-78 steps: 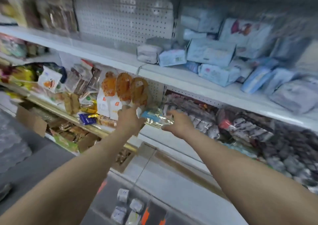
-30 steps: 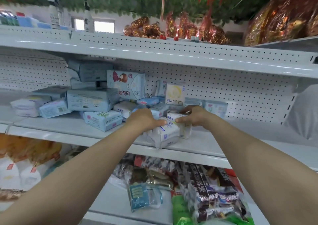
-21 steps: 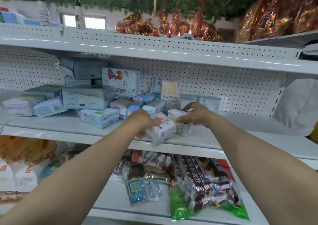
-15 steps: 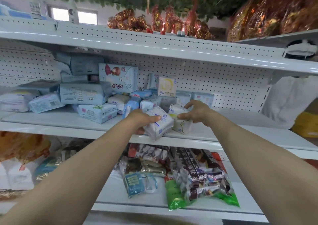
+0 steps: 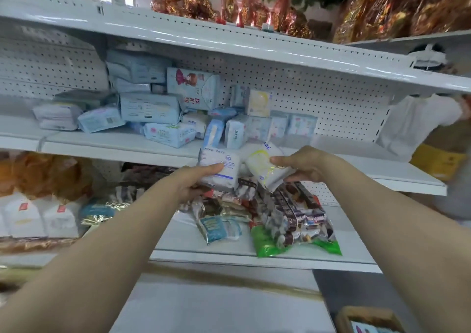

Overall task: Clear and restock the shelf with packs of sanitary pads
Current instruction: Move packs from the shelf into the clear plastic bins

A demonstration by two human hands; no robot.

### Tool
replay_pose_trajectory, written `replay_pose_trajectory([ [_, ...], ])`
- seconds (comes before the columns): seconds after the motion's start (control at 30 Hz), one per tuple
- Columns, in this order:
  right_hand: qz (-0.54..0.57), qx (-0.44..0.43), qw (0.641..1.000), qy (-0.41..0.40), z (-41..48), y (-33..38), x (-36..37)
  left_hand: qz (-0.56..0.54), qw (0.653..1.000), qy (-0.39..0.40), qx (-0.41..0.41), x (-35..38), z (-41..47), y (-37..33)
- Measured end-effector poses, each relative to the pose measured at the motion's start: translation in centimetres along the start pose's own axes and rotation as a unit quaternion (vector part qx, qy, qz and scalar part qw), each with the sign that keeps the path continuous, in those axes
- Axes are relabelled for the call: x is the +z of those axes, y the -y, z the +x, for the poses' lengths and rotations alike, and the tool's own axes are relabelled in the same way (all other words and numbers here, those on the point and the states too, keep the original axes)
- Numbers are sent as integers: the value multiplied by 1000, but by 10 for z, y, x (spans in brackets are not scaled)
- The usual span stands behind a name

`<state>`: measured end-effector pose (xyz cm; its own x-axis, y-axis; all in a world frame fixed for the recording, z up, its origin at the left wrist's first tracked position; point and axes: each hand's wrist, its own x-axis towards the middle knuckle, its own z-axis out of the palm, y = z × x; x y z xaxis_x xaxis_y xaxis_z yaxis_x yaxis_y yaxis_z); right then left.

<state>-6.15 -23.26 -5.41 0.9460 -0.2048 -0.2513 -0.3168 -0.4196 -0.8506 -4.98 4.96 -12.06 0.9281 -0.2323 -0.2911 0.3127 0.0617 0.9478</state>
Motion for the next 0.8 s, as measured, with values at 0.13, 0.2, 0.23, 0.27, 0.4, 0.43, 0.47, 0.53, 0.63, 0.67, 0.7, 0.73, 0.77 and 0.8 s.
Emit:
replay_pose_trajectory([
  [0.13, 104, 15, 993, 61, -21, -12, 48, -78, 996, -32, -19, -44, -25, 29],
  [0.2, 152, 24, 983, 100, -29, -21, 78, -114, 992, -53, -28, -68, -35, 45],
  [0.23, 162, 30, 979, 118, -30, -27, 94, -127, 989, -64, -32, -79, -43, 53],
  [0.27, 169, 36, 976, 133, -28, -33, 110, -141, 986, -78, -34, -91, -49, 61],
  [0.4, 175, 73, 968, 165, -30, -50, 175, -199, 967, -151, -51, -138, -74, 92],
  [0.43, 174, 77, 967, 168, -31, -54, 191, -197, 965, -167, -52, -151, -78, 99],
  [0.47, 168, 77, 968, 172, -30, -56, 206, -188, 964, -181, -49, -162, -82, 103],
  [0.53, 153, 69, 968, 185, -25, -60, 236, -163, 965, -196, -53, -185, -83, 118],
  [0.63, 147, 78, 964, 209, -12, -65, 280, -145, 959, -235, -70, -213, -85, 137],
  [0.67, 147, 81, 961, 218, -7, -67, 295, -141, 955, -248, -85, -220, -89, 141],
  [0.7, 150, 88, 958, 227, -4, -69, 309, -142, 951, -258, -97, -228, -91, 148],
  [0.73, 148, 91, 955, 238, 0, -71, 322, -143, 947, -268, -105, -236, -93, 153],
  [0.77, 149, 93, 952, 251, 3, -72, 336, -144, 943, -280, -108, -245, -94, 160],
  [0.8, 145, 90, 950, 263, 6, -72, 349, -145, 940, -288, -112, -254, -96, 164],
])
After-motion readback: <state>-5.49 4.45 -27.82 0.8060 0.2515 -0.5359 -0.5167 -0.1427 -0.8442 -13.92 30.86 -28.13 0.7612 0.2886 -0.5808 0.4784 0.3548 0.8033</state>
